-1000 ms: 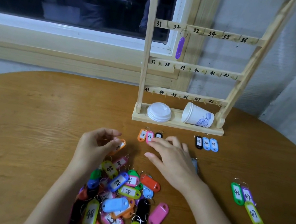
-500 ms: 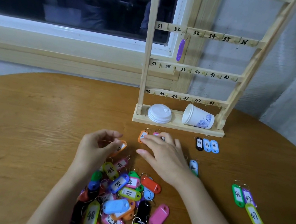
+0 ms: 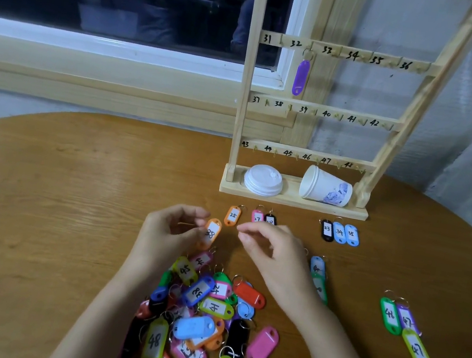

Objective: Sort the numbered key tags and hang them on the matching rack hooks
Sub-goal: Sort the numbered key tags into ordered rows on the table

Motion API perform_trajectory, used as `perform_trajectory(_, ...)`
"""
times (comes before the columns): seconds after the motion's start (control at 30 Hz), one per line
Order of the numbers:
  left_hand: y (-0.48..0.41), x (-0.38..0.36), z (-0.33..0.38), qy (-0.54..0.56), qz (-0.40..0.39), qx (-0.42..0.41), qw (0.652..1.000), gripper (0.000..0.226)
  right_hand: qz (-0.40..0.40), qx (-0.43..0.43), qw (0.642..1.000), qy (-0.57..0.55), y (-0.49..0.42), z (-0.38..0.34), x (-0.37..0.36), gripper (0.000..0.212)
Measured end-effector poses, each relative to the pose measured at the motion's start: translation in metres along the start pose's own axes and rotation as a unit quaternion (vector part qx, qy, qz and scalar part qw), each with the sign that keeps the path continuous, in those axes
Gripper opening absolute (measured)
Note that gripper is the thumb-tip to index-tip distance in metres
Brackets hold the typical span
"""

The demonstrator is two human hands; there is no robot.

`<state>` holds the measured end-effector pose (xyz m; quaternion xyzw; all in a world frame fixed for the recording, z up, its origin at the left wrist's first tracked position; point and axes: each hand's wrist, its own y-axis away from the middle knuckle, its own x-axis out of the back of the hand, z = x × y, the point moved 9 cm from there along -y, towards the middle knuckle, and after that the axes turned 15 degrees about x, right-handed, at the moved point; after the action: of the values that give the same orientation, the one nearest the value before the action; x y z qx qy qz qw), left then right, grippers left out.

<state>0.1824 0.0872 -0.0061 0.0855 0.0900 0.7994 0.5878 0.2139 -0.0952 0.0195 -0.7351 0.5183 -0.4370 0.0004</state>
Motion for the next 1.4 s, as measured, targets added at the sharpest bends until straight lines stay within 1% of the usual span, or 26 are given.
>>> perform_trajectory(0.07,0.001,-0.005,0.000,0.013,-0.022,0.003,1.000,0.023,0.026,-0.008,0.999,-0.031,0.006,0.000,-0.001,0.014)
perform_trajectory(0.13,0.004,-0.011,0.002,0.024,-0.048,0.001,0.999,0.025,0.033,-0.013,0.998,-0.054,0.006,-0.001,-0.004,0.013)
perform_trajectory(0.3,0.008,-0.024,0.005,-0.007,-0.096,-0.015,0.995,0.026,0.048,-0.053,0.990,-0.122,0.005,0.002,-0.007,0.010)
perform_trajectory(0.4,0.009,-0.024,0.007,-0.009,-0.093,-0.023,0.995,0.025,0.054,-0.054,0.982,-0.173,0.005,0.001,-0.005,0.012)
perform_trajectory(0.6,0.010,-0.024,0.008,-0.021,-0.090,-0.031,0.995,0.026,0.029,-0.061,0.979,-0.191,0.007,-0.003,-0.014,0.011)
perform_trajectory(0.67,0.010,-0.025,0.008,-0.028,-0.090,-0.030,0.995,0.025,0.049,-0.062,0.978,-0.191,0.007,-0.002,-0.011,0.013)
perform_trajectory(0.73,0.008,-0.019,0.007,-0.039,-0.067,-0.032,0.996,0.024,0.086,-0.070,0.975,-0.192,0.007,0.003,-0.003,0.014)
perform_trajectory(0.8,0.004,-0.007,0.008,-0.101,-0.014,-0.053,0.993,0.022,0.127,-0.080,0.968,-0.202,0.009,0.010,0.008,0.017)
perform_trajectory(0.87,0.002,0.000,0.011,-0.201,0.031,-0.085,0.975,0.022,0.146,-0.090,0.962,-0.210,0.010,0.015,0.015,0.016)
perform_trajectory(0.93,0.002,-0.002,0.011,-0.271,0.039,-0.104,0.956,0.023,0.144,-0.092,0.965,-0.201,0.012,0.016,0.018,0.017)
perform_trajectory(1.03,0.004,-0.011,0.007,-0.332,0.019,-0.111,0.936,0.029,0.134,-0.094,0.968,-0.190,0.013,0.016,0.016,0.017)
perform_trajectory(1.23,0.006,-0.021,0.007,-0.387,0.025,-0.137,0.912,0.032,0.122,-0.092,0.972,-0.176,0.013,0.015,0.015,0.020)
perform_trajectory(1.4,0.006,-0.022,0.006,-0.355,0.008,-0.130,0.926,0.032,0.127,-0.097,0.970,-0.182,0.014,0.019,0.015,0.014)
